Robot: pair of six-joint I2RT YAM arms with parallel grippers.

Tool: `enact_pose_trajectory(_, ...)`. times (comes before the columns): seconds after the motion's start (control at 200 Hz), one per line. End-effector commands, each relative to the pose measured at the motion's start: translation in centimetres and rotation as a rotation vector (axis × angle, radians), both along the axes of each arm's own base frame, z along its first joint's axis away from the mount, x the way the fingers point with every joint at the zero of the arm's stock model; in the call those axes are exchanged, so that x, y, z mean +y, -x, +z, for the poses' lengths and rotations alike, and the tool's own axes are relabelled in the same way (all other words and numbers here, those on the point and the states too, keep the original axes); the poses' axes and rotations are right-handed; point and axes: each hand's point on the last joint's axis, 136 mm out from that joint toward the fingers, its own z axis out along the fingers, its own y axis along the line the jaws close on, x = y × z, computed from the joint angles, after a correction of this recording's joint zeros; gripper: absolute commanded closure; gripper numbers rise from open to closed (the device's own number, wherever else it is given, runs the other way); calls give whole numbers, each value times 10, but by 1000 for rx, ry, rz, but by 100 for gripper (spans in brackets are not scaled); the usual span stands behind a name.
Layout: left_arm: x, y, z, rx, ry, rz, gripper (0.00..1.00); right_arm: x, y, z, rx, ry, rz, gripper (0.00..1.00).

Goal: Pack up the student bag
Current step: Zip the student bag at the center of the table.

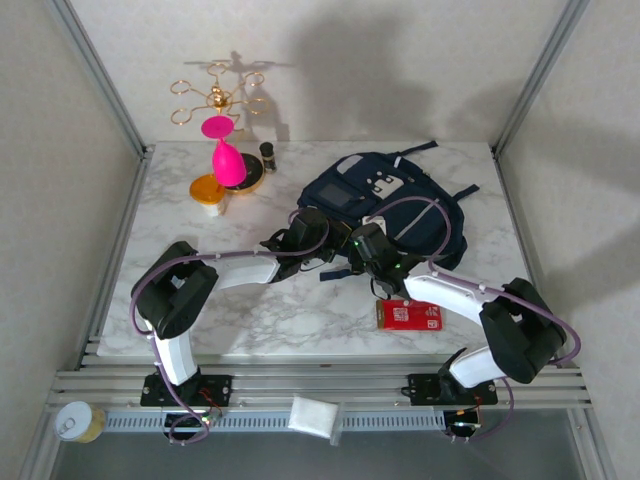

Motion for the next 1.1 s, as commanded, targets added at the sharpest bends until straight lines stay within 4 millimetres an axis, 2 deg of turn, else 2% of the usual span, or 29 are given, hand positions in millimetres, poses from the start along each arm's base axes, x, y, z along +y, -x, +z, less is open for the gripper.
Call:
enact_pose_trajectory(0.0,-27,1,66,-119,156,-82,100,5,-10,25,-104,-41,35,88)
enact_pose_trajectory(0.15,-16,-6,63,-125,118,-48,100,-2,0,25,-82,-34,43,100)
enact_pose_trajectory(0.355,11,-25,58,-130,70,7,100,-22,18,15,2,-28,7,100)
enact_pose_trajectory(0.486,29,-40,56,-140,27,36,100,-24,34,11,57,-42,35,100)
enact_pose_trajectory(0.506,32,-43,55,-137,17,39,100,-31,32,10,67,-42,16,100)
enact_pose_trajectory(0.691,63,-66,52,-158,-59,97,100,-58,51,5,151,-29,-36,100)
enact_pose_trajectory(0.721,67,-68,44,-133,-82,98,100,-62,54,5,163,-27,-47,100)
enact_pose_trajectory(0.821,76,-78,37,-120,-101,94,100,-74,62,5,182,-28,-72,100)
enact_pose_trajectory(0.936,83,-84,35,-125,-119,98,100,-70,65,8,197,-32,-41,100)
enact_pose_trajectory(1.061,68,-74,48,-154,-75,42,100,-45,62,18,185,-120,60,100)
enact_pose_trajectory(1.096,62,-68,52,-157,-56,19,89,-39,60,22,178,-144,75,100)
